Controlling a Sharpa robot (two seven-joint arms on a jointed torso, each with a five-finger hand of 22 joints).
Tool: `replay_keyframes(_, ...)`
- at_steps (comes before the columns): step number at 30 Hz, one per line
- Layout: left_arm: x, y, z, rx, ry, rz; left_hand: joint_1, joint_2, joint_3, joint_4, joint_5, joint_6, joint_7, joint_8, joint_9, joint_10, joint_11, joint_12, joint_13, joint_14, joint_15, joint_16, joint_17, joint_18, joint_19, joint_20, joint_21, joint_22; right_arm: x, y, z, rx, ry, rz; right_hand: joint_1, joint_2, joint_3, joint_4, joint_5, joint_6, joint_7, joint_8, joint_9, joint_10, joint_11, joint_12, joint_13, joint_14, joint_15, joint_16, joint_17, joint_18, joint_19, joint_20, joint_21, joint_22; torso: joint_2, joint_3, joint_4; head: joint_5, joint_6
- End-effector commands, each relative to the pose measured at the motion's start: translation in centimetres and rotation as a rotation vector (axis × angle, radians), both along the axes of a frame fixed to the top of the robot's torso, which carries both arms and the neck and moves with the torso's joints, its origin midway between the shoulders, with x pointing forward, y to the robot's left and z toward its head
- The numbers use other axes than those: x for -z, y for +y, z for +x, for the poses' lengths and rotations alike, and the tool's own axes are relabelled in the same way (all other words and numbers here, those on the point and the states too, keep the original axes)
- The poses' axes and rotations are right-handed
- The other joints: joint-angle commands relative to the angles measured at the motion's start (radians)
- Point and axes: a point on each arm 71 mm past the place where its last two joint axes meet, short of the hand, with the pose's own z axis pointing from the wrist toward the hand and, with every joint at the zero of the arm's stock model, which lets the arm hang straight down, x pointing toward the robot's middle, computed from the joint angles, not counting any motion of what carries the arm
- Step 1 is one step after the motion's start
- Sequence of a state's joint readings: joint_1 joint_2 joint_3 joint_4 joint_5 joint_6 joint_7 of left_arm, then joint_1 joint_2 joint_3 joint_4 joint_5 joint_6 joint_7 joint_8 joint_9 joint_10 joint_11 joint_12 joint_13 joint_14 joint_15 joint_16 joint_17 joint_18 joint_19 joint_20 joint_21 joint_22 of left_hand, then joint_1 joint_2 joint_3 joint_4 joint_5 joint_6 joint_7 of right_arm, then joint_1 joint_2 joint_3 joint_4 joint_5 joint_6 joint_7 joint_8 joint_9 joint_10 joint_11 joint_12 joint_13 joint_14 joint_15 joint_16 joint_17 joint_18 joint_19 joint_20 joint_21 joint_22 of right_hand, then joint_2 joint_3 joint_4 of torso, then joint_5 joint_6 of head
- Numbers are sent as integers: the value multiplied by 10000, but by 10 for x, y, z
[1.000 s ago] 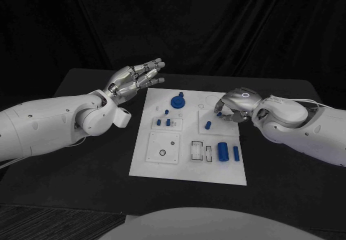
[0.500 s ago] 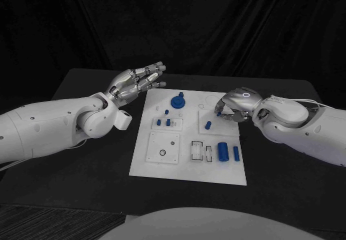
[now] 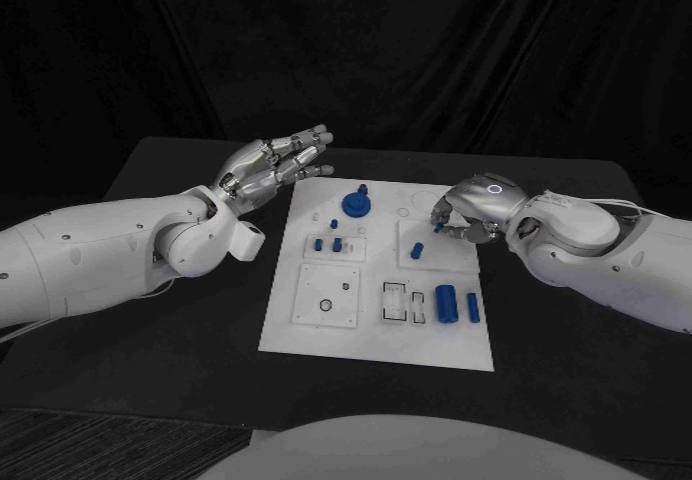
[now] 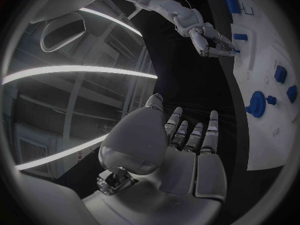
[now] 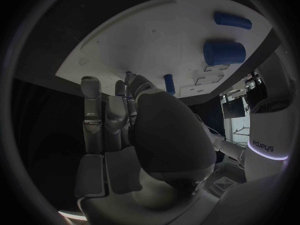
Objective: Assemble the parts on the task board
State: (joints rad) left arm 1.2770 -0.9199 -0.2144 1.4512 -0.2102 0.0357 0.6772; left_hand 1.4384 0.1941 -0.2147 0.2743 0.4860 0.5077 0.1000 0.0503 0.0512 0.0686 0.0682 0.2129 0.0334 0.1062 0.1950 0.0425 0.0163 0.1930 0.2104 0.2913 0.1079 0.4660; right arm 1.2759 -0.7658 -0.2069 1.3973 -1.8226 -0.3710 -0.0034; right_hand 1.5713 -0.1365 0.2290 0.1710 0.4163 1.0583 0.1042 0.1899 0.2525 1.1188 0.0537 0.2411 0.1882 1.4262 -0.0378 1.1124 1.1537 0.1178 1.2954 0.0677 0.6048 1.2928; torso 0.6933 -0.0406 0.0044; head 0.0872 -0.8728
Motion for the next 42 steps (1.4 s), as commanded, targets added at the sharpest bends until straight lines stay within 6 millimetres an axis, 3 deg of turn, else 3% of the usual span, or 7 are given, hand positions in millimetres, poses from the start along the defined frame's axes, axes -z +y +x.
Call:
replay_keyframes(1, -6, 0, -2, 116, -629, -624, 93, 31, 104, -66, 165, 86, -36, 16, -1, 96, 21, 118, 8, 106, 29, 129, 111, -300, 106, 32, 80, 139, -3, -1, -1, -9, -341, 302, 153, 193, 184, -40, -203, 205, 17, 302, 272, 151, -43, 108, -107, 78, 7, 174, 170, 276, 122, -10, 276, 864, 0, 2, -6, 0, 2)
replay_keyframes(16, -5, 0, -1, 118, -520, -546, 95, 58, 115, -48, 173, 60, -32, 10, -5, 96, 34, 109, 7, 109, 30, 134, 109, -315, 119, 32, 84, 133, -6, -4, -3, 70, -571, 515, 63, 255, 132, -89, -336, 460, 29, 408, 428, 510, -87, 132, -155, 126, 73, 155, 159, 256, 172, 36, 389, 872, -19, -8, -6, 35, 2)
replay_keyframes(25, -3, 1, -1, 119, -441, -497, 95, 71, 120, -37, 171, 48, -33, 7, -6, 97, 40, 110, 7, 114, 31, 138, 110, -323, 146, 33, 96, 169, -20, -6, -6, 64, -737, 604, 42, 267, 113, -112, -332, 558, 39, 447, 488, 652, -88, 136, -174, 127, 81, 102, 117, 261, 173, 49, 372, 864, 7, -1, 6, 59, 2)
replay_keyframes(34, -2, 2, -1, 122, -367, -461, 94, 78, 121, -30, 166, 54, -34, 7, -6, 99, 42, 112, 8, 121, 32, 143, 111, -328, 163, 33, 104, 186, -32, -2, -18, -187, -783, 816, 31, 263, 103, -117, -335, 585, 39, 457, 506, 694, -90, 135, -180, 121, 80, 71, 92, 265, 170, 52, 357, 859, 1, 1, 0, 95, 2)
replay_keyframes(42, -1, 3, -2, 96, -307, -429, 92, 88, 123, -17, 157, 57, -34, 7, -5, 104, 44, 121, 9, 129, 33, 149, 112, -334, 183, 34, 113, 197, -40, 14, -40, -791, -697, 1186, 26, 255, 96, -120, -335, 582, 38, 452, 509, 705, -91, 131, -185, 115, 79, 44, 69, 273, 158, 53, 311, 849, -2, 1, -19, 190, 2)
